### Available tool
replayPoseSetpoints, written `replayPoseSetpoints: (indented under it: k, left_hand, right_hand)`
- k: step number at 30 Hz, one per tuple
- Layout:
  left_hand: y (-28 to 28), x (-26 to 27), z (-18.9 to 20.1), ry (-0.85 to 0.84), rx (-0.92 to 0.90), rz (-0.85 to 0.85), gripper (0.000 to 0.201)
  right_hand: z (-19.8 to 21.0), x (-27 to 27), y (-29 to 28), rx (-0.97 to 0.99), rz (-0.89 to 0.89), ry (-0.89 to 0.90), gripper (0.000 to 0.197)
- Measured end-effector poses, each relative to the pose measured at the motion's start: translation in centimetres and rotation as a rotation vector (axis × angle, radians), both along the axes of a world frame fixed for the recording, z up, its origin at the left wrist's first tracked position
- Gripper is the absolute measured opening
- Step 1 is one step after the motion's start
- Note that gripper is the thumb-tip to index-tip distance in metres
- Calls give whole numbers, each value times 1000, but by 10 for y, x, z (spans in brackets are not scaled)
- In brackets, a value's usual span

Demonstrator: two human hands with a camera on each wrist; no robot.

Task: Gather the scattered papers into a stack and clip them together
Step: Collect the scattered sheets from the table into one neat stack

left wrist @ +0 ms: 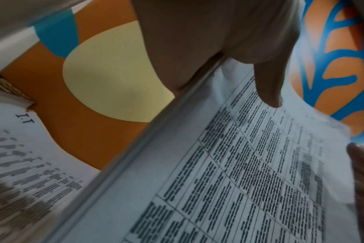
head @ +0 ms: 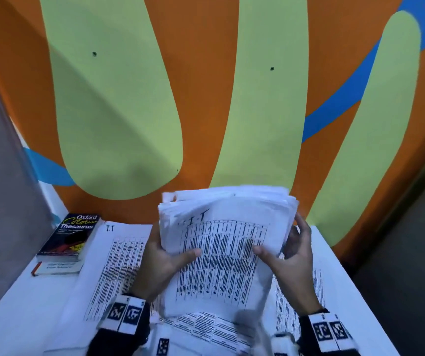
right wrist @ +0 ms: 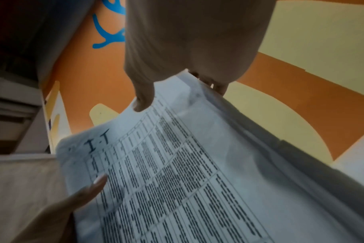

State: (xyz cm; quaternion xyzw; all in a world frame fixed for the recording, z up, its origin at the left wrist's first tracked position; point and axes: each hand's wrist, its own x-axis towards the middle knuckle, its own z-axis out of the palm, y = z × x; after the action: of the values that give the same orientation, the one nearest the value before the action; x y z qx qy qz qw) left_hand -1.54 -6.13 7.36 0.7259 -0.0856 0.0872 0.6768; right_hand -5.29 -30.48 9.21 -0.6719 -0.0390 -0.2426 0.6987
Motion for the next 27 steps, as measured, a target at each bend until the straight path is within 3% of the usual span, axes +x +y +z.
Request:
replayPoseSetpoints:
  k: [5, 9, 13, 15, 17, 18, 21, 23, 26, 27]
  left_hand:
    - [-3, -2, 0, 48, 70, -56, 48]
    - [-7, -4, -4, 14, 72, 23, 38]
    - [-13, 5, 7, 25, -19, 111, 28]
    - [-10, 10, 7, 35, -44, 109, 45]
    - [-8, 11, 1, 71, 22, 77, 61]
    - [-8, 10, -3, 87, 30, 36, 58]
    - [-13, 7, -16, 167, 106, -5, 51]
    - [-15, 7, -19, 155, 92, 53, 61]
    - [-15, 11, -18, 84, 7, 124, 76]
    - [-14, 11, -16, 73, 4, 118, 75]
  right_hand:
    - [-12, 5, -6, -82, -23, 3, 97]
    - [-16, 7, 2, -242, -1, 85, 46]
    - [-3, 8, 13, -314, -92, -7, 20]
    - [3, 11, 14, -292, -90, -46, 20]
    - [0, 12, 12, -240, -33, -20, 40]
    - [-7, 13, 11, -236, -14, 17, 48]
    - [-30, 13, 10, -307, 7, 137, 39]
    - [-36, 15, 11, -318, -11, 147, 27]
    - [-25, 13, 14, -315, -54, 112, 40]
    - [-23, 14, 14, -308, -45, 113, 36]
